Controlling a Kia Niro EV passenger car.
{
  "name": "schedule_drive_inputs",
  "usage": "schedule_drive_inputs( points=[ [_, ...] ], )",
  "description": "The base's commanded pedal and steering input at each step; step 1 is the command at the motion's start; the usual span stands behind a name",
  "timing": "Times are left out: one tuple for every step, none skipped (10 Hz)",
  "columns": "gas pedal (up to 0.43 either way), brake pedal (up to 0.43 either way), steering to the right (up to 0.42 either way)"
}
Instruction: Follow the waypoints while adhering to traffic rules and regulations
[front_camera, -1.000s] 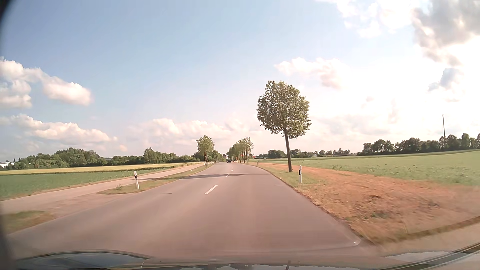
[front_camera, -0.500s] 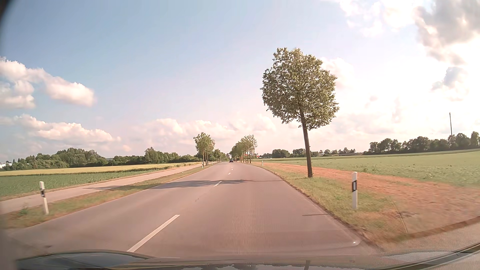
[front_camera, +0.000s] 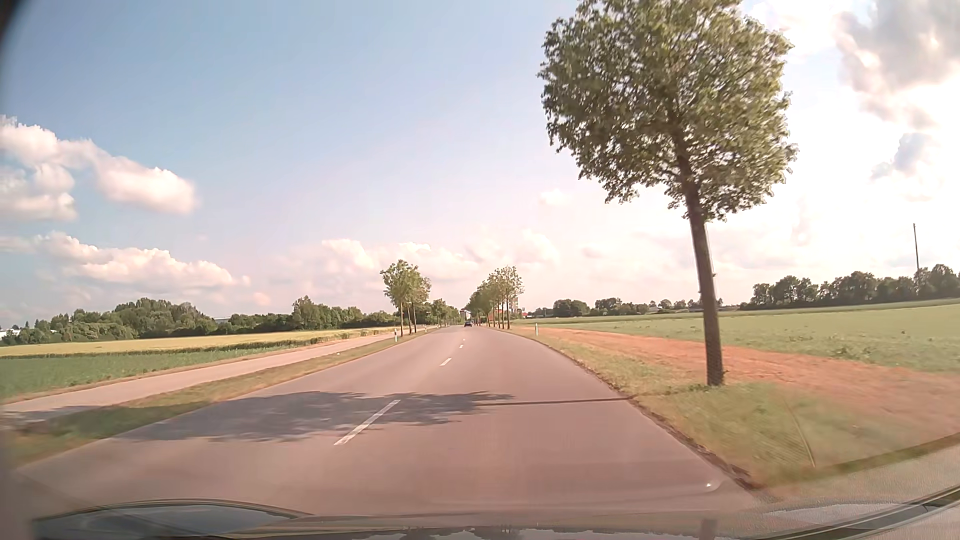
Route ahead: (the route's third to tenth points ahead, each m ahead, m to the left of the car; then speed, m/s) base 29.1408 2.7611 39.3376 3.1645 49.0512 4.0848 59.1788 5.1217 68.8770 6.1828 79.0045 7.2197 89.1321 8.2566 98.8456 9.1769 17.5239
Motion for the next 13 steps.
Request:
schedule_drive_inputs(
  points=[
    [0.150,0.012,-0.012],
    [0.150,0.012,-0.012],
    [0.150,0.012,-0.012],
    [0.150,0.012,-0.011],
    [0.150,0.012,-0.011],
    [0.150,0.012,-0.010],
    [0.150,0.012,-0.010],
    [0.150,0.012,-0.010],
    [0.150,0.012,-0.009],
    [0.150,0.012,-0.009],
    [0.150,0.012,-0.009],
    [0.150,0.012,-0.009],
    [0.150,0.012,-0.008]
  ],
)
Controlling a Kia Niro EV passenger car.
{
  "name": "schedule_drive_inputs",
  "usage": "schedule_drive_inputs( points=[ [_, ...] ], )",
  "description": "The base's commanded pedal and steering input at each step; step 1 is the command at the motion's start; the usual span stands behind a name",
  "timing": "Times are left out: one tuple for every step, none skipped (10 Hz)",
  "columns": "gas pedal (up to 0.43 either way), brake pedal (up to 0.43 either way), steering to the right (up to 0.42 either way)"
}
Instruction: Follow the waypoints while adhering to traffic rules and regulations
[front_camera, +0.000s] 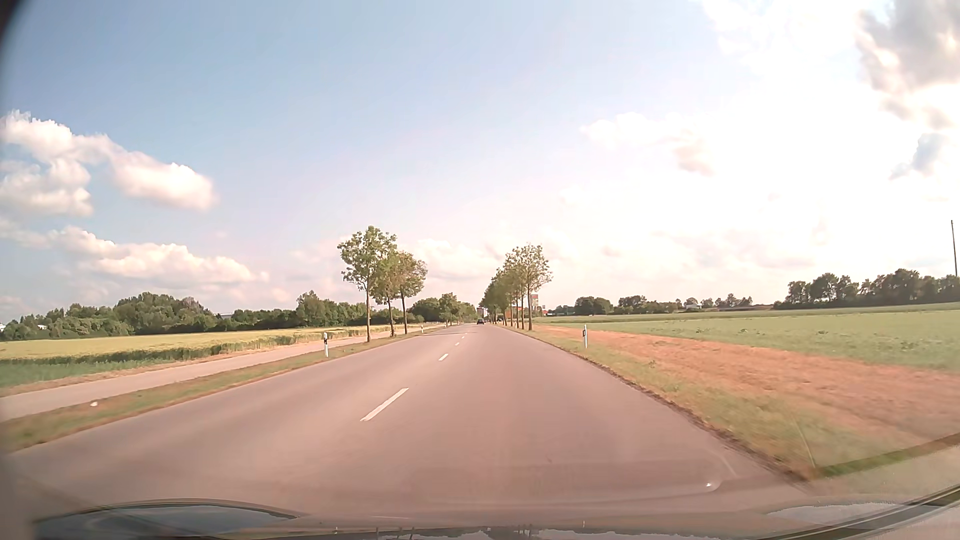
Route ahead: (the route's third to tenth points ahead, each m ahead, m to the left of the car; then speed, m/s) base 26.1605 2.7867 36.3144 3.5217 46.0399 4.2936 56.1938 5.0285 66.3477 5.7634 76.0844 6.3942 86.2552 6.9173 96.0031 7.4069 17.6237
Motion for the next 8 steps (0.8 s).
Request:
schedule_drive_inputs(
  points=[
    [0.150,0.012,-0.008],
    [0.150,0.012,-0.008],
    [0.150,0.012,-0.008],
    [0.150,0.012,-0.011],
    [0.150,0.012,-0.012],
    [0.150,0.012,-0.012],
    [0.150,0.012,-0.012],
    [0.150,0.012,-0.012]
  ],
)
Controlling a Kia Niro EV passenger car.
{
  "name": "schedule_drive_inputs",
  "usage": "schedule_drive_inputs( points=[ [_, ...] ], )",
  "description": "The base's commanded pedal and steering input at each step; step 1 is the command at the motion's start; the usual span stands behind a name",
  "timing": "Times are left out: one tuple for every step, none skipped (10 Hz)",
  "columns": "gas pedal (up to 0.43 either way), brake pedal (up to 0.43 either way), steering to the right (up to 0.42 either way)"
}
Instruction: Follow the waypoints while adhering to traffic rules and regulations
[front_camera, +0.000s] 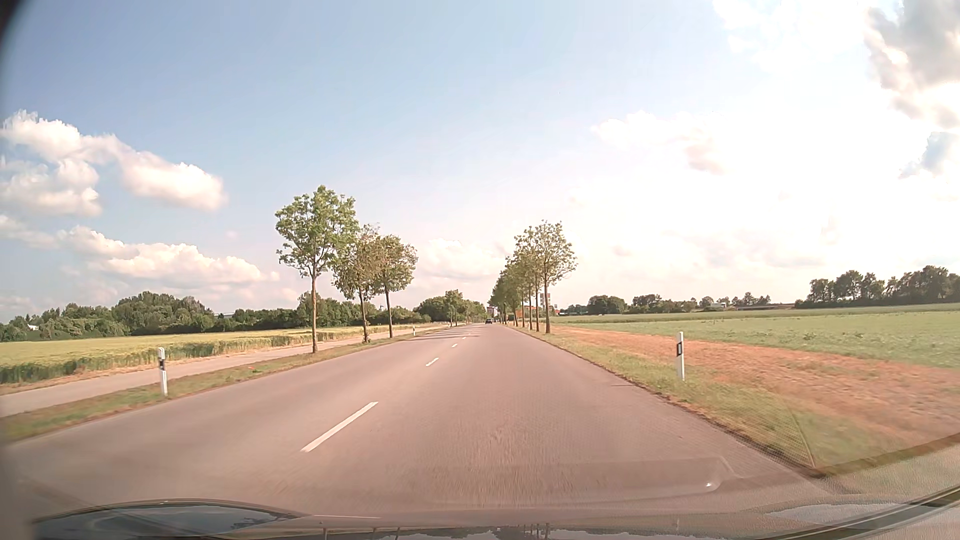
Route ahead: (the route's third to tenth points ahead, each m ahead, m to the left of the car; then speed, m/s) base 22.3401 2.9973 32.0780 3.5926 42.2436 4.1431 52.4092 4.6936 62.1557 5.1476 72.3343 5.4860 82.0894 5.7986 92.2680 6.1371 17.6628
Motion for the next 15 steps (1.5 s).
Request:
schedule_drive_inputs(
  points=[
    [0.150,0.012,-0.011],
    [0.150,0.012,-0.010],
    [0.150,0.012,-0.009],
    [0.150,0.012,-0.008],
    [0.150,0.012,-0.008],
    [0.150,0.012,-0.008],
    [0.150,0.012,-0.008],
    [0.150,0.012,-0.008],
    [0.150,0.012,-0.008],
    [0.150,0.012,-0.008],
    [0.150,0.012,-0.008],
    [0.150,0.012,-0.008],
    [0.150,0.012,-0.008],
    [0.150,0.012,-0.008],
    [0.150,0.012,-0.007]
  ],
)
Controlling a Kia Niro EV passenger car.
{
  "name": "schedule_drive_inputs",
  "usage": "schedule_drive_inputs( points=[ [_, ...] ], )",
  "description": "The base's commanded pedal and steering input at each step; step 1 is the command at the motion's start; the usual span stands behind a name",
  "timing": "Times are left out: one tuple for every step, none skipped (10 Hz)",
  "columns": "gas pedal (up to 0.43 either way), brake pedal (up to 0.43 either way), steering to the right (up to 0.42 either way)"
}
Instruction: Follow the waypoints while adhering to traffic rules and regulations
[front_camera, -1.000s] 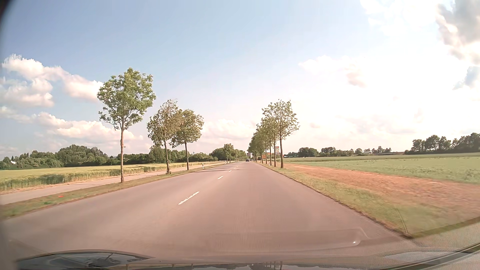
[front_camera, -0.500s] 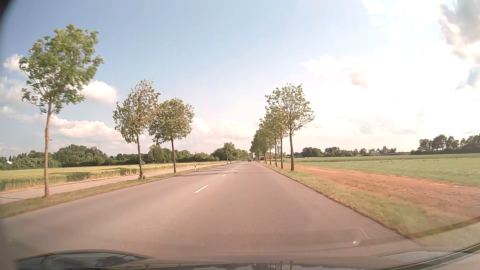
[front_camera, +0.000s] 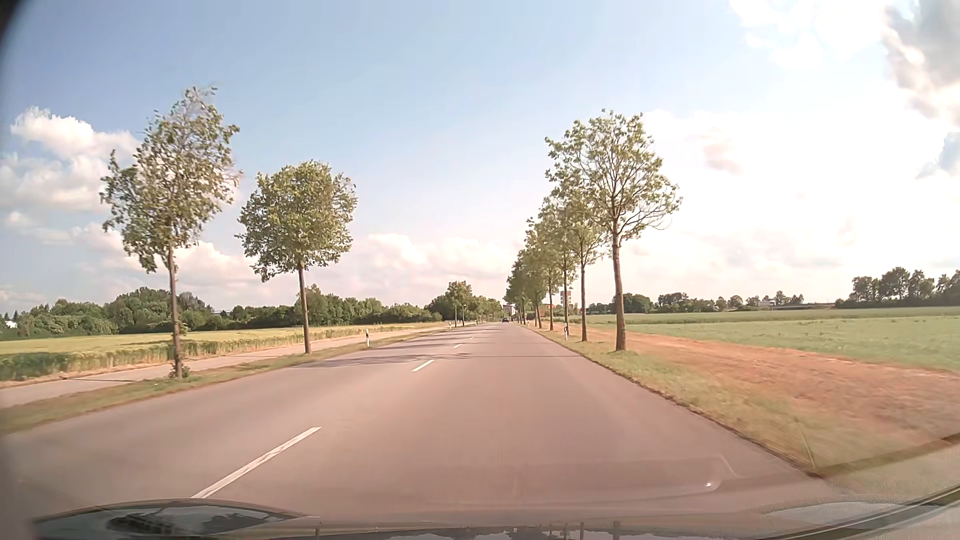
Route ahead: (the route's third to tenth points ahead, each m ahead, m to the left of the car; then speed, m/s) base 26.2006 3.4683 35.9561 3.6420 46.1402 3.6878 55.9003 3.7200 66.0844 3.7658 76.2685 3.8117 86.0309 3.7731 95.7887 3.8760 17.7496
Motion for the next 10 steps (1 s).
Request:
schedule_drive_inputs(
  points=[
    [0.150,0.012,-0.007],
    [0.150,0.012,-0.006],
    [0.150,0.012,-0.006],
    [0.150,0.012,-0.005],
    [0.150,0.012,-0.005],
    [0.150,0.012,-0.003],
    [0.150,0.012,-0.003],
    [0.150,0.012,-0.003],
    [0.150,0.012,-0.003],
    [0.150,0.012,-0.003]
  ],
)
